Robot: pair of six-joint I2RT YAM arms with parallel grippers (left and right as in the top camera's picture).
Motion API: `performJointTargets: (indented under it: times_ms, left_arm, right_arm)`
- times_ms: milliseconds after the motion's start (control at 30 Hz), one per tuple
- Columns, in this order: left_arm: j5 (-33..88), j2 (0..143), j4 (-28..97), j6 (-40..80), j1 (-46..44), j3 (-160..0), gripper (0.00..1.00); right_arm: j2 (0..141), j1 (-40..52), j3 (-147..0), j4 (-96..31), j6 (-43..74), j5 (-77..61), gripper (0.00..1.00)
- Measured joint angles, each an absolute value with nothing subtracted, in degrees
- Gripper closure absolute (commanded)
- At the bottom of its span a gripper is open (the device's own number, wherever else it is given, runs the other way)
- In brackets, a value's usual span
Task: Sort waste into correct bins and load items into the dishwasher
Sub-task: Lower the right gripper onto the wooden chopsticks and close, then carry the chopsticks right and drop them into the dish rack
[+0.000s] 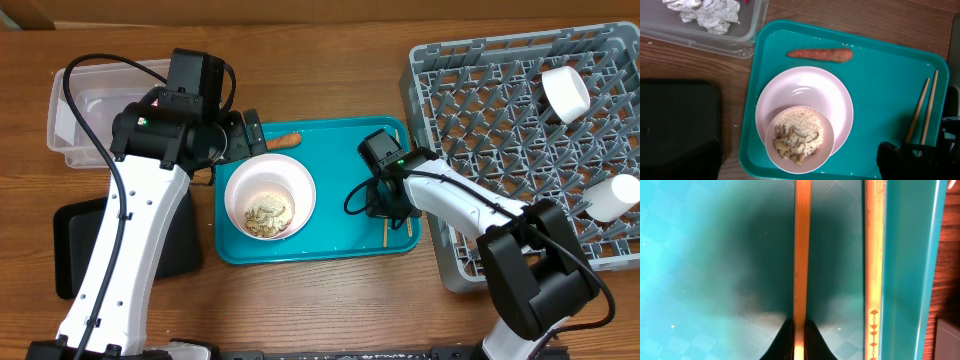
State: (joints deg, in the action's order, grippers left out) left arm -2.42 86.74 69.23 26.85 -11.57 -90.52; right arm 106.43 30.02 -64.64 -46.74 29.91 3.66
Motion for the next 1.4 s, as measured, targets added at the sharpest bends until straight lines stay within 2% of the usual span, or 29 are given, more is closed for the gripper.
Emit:
performJointTargets:
  times_ms: [300,467,600,1000,1400]
  left_arm:
    - [-2.4,86.7,69.2,26.9,-11.6,-90.5,0.00]
    - [-2.4,86.7,69.2,26.9,-11.6,-90.5,0.00]
    - [-2.4,86.7,69.2,26.9,-11.6,-90.5,0.00]
    - [-2.4,86.7,69.6,26.9,-11.6,-90.5,0.00]
    - [-2.4,86.7,69.9,26.9,-11.6,-90.5,0.00]
  right_arm:
    - [104.8,30.0,-72.3,-58.0,26.7,4.7,0.96]
    - [98.5,28.8,-80.0,-62.3,25.6,5.7,0.96]
    - [92.6,24.5,-83.1,-66.4,24.3,9.9,0.96]
    - [90.7,9.1,-79.0,-71.9,6.1,8.1,0.96]
    - [90.7,7.2,-72.1,-68.4,1.6,3.4,0.96]
